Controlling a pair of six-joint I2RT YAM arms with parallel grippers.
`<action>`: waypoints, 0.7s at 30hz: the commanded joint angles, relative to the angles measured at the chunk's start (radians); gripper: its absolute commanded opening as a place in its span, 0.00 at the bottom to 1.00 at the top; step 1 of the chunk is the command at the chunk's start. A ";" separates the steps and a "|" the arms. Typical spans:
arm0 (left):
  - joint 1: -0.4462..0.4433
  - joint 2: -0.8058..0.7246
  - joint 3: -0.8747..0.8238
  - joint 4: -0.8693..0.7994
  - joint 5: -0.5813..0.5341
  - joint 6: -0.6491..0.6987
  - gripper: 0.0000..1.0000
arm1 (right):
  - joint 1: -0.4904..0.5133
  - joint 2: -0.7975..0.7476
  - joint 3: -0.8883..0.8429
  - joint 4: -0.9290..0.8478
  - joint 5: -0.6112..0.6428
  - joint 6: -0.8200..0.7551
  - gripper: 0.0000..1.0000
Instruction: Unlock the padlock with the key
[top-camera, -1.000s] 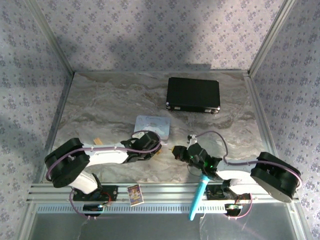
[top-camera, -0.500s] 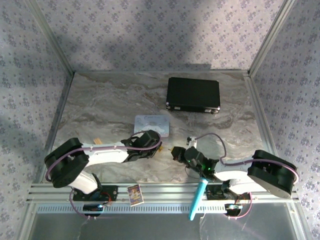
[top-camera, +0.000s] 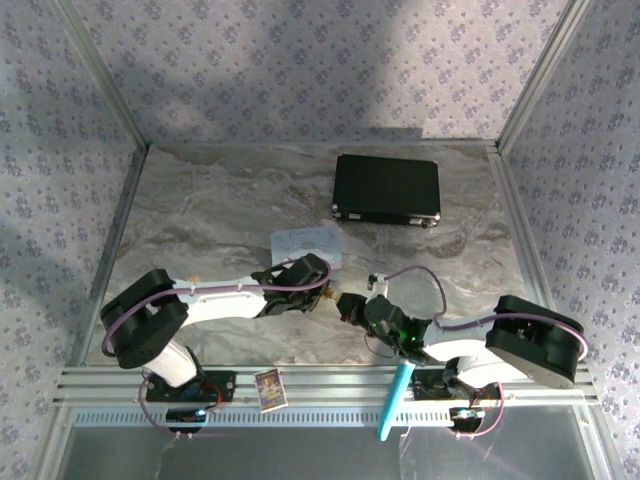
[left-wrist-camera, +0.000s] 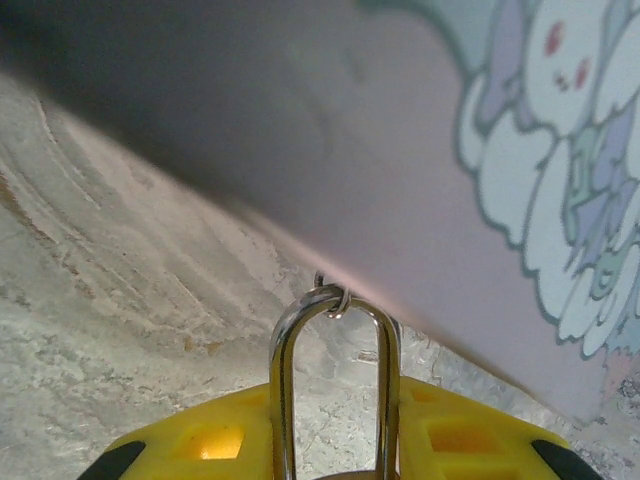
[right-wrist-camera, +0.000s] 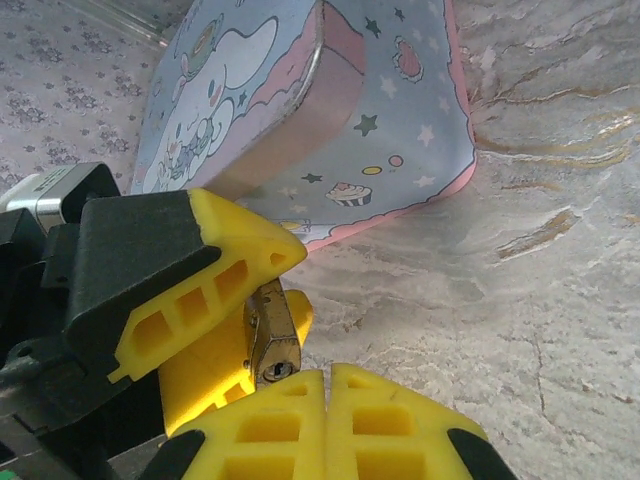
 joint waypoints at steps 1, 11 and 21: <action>0.002 0.042 -0.003 -0.081 0.085 -0.174 0.05 | 0.009 -0.038 0.004 -0.015 0.074 0.011 0.00; 0.001 0.056 0.003 -0.064 0.091 -0.184 0.06 | 0.013 -0.041 0.016 -0.048 0.085 0.023 0.00; -0.015 0.055 0.007 -0.060 0.083 -0.192 0.06 | 0.013 0.021 0.017 0.044 0.096 0.051 0.00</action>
